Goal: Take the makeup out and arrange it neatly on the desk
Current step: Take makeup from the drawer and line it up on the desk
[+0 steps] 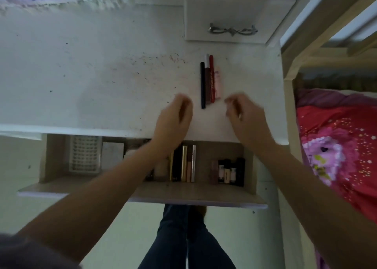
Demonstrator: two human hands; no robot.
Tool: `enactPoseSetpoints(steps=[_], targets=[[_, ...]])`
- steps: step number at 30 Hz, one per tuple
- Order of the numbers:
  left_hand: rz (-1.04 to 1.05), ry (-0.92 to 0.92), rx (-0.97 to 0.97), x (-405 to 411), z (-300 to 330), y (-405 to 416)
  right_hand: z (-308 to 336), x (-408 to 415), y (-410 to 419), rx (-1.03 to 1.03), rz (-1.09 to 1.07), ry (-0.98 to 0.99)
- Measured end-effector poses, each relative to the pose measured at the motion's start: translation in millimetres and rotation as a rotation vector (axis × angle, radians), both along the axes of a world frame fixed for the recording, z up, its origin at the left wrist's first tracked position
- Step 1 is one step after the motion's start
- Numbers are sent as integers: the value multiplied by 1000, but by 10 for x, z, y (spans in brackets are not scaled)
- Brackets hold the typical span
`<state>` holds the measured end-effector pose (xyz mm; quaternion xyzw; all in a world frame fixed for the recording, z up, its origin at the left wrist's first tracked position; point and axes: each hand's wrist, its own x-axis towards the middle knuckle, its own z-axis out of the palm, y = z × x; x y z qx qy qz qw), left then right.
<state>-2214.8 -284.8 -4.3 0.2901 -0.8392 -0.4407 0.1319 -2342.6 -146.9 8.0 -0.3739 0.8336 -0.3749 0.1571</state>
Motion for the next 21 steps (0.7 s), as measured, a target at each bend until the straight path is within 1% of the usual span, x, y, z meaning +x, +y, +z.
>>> enactPoseSetpoints(steps=[1,3,5,6,9,12,15,17,18,19,21], targets=[[-65,-61,5,258,-84,156,-82,188,205,71,101,-48],[-183,-278,29,641,-332,434,-369,476,540,339,281,-112],[-277,-468,22,753,-609,600,-693,609,718,579,341,-90],[-304,-528,-22,721,-724,631,-814,631,750,644,339,-35],[-306,-661,-244,494,-985,642,-1055,639,711,776,352,168],[-350,-761,-406,311,-1119,643,-1160,644,646,846,404,248],[-353,-761,-472,290,-1103,671,-1152,663,654,825,395,314],[-327,-679,-475,331,-1033,684,-1110,672,674,759,356,317],[-317,-611,-413,378,-984,692,-1071,686,681,716,354,308],[-311,-537,-305,430,-914,703,-1029,710,693,660,359,266],[-343,-425,-110,547,-754,721,-931,777,720,527,366,102]])
